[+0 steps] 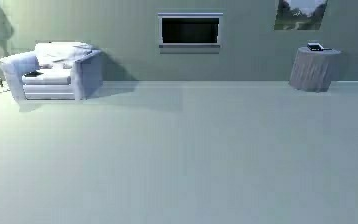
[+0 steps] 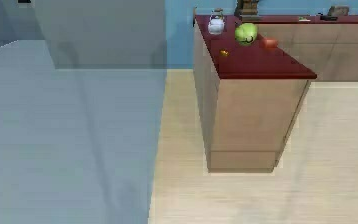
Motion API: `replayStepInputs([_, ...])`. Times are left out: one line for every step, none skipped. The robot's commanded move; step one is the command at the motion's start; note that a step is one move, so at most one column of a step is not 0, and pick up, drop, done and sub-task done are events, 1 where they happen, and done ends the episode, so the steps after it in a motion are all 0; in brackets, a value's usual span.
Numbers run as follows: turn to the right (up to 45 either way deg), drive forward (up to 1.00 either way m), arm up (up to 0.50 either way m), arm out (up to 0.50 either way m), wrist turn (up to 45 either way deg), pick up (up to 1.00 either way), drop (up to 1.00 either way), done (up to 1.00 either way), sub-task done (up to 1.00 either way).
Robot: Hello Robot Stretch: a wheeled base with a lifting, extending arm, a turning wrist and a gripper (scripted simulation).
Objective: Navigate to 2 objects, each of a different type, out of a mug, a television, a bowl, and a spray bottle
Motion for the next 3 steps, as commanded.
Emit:
replayStepInputs([0.0, 1.0, 0.0, 0.0, 0.0, 0.0, 0.0, 0.0, 0.0])
replayStepInputs([0.0, 1.0, 0.0, 0.0, 0.0, 0.0, 0.0, 0.0, 0.0])
replayStepInputs([0.0, 1.0, 0.0, 0.0, 0.0, 0.0, 0.0, 0.0, 0.0])
